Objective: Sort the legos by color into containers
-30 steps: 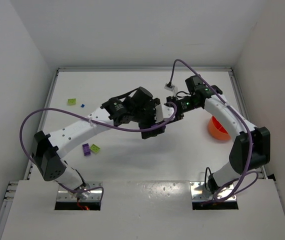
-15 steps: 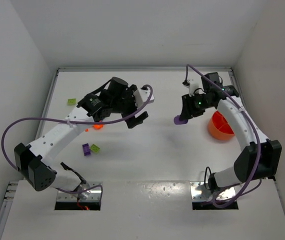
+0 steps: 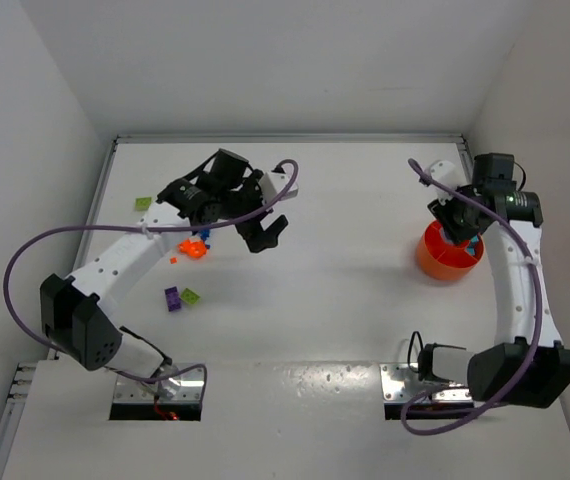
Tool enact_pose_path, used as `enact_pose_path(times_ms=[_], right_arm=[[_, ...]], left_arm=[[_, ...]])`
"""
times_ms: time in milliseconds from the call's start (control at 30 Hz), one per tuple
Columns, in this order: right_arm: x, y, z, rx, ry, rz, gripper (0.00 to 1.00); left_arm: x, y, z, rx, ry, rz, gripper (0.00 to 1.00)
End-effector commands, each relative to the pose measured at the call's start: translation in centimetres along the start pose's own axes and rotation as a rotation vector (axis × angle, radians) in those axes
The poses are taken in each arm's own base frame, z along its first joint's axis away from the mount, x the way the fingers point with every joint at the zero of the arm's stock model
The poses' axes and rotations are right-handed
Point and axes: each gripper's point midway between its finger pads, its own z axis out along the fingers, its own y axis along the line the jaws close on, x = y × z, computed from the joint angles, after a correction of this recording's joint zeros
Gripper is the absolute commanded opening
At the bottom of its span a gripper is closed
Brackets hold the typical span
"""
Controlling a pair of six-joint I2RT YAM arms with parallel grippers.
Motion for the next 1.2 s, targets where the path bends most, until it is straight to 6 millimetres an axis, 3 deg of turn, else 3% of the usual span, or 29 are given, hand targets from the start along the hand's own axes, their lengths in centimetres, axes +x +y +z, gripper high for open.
enact_pose_path(times_ms=[0, 200, 367, 733, 1167], right_arm=[[0.2, -3.7, -0.5, 0.037, 0.047, -0.237, 0.0], [0.6, -5.5, -0.1, -0.021, 0.061, -0.415, 0.0], [1.5, -3.4, -0.2, -0.182, 0.091, -0.492, 0.0], [5.1, -0.5, 0.0, -0.345, 0.152, -0.654, 0.0], [7.1, -0.6, 2.9, -0.356, 0.216, -0.694, 0.0]], left_arm=[[-0.9, -0.1, -0.8, 0.05, -0.055, -0.024, 1.0], [-0.4, 1.3, -0.9, 0.087, -0.088, -0.091, 1.0], [0.8, 1.8, -0.4, 0.145, -0.107, -0.147, 1.0], [2.3, 3.4, 0.3, 0.229, -0.153, -0.3, 1.0], [2.3, 4.1, 0.7, 0.253, -0.182, -0.352, 1.0]])
